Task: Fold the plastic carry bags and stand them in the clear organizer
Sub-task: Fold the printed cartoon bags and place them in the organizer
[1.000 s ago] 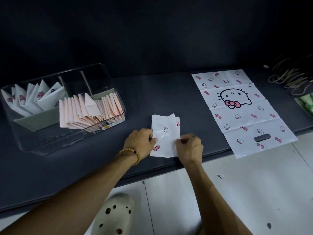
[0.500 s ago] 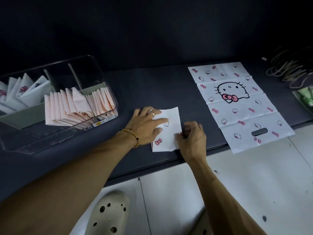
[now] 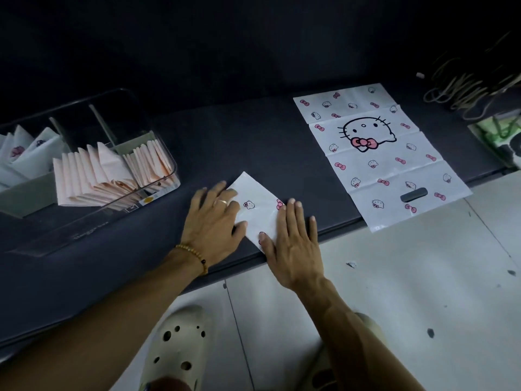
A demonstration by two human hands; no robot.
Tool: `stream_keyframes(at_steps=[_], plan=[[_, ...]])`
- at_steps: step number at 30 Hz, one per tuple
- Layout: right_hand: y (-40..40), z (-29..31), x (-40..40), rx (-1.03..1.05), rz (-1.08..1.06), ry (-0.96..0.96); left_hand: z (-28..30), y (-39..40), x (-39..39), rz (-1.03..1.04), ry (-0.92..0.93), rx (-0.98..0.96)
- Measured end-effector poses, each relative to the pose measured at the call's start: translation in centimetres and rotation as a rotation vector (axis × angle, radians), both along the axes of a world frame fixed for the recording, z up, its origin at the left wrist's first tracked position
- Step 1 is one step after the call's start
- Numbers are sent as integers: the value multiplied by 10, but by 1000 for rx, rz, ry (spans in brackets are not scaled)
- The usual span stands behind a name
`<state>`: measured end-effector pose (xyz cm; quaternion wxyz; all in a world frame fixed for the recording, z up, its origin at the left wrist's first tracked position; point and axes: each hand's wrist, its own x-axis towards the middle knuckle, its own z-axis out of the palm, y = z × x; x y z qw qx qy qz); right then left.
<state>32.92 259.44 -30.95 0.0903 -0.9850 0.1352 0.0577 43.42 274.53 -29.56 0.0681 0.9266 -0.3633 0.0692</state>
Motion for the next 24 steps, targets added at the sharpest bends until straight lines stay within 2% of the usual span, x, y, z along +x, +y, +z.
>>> stream_keyframes(at_steps=[3, 5, 9, 14, 19, 24], plan=[[-2, 1, -1, -3, 7, 7, -1, -18, 10, -333, 62, 24], [-3, -1, 0, 2, 8, 13, -8, -33, 13, -421, 150, 93], [-6, -6, 0, -1, 26, -5, -23, -38, 16, -384, 218, 108], [-9, -7, -3, 1, 43, -60, -26, -31, 27, -378, 213, 81], [-26, -2, -18, 1, 121, -27, -24, -22, 40, -144, 183, 143], [-48, 19, -30, -27, 149, -143, -25, -18, 47, -166, 195, 154]])
